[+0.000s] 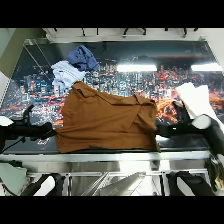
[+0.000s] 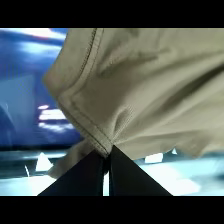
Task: Fold the shirts.
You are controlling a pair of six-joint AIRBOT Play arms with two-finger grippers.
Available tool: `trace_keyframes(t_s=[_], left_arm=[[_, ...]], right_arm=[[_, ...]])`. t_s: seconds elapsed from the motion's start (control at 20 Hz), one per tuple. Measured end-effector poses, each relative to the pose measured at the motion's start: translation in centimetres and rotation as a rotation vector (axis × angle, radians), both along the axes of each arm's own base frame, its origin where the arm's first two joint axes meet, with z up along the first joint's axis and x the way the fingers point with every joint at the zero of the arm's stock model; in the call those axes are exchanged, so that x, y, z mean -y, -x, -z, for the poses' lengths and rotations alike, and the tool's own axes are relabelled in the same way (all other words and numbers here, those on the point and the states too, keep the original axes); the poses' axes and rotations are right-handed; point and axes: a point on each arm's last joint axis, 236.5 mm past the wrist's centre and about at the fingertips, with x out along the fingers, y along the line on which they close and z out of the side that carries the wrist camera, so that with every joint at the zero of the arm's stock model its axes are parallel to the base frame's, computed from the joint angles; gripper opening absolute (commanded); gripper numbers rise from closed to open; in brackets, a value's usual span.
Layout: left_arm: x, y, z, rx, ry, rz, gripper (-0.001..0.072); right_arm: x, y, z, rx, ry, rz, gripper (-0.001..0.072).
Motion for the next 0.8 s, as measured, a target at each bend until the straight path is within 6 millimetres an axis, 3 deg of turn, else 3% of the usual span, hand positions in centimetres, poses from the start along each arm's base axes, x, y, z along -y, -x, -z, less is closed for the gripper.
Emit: trace_keyframes(t_s=[0.2, 0.3, 0.4, 0.6, 0.8], left_arm=[[-0.3, 0.0, -3.4, 0.095, -0.039, -0.044, 0.0014], [0.6, -0.1, -6.3, 0.169, -0.061, -0.01, 0.0014], [1.2, -0.5, -10.6, 0.277, -0.1, 0.015, 0.0013], [1.0, -1.0, -24.6, 0.626, -0.254, 0.007, 0.0012], [-0.8, 1.5, -40.5, 0.965, -0.492, -0.066, 0.0013]], right_arm=[[4.8, 2.8, -4.3, 0.078, 0.09, 0.102, 0.0035], [5.5, 3.5, -6.9, 0.147, 0.111, 0.137, 0.0035], [5.4, 3.5, -10.2, 0.228, 0.108, 0.149, 0.0035], [5.4, 2.6, -18.6, 0.421, 0.139, 0.145, 0.0035], [5.6, 1.3, -29.0, 0.654, 0.2, 0.134, 0.0035]])
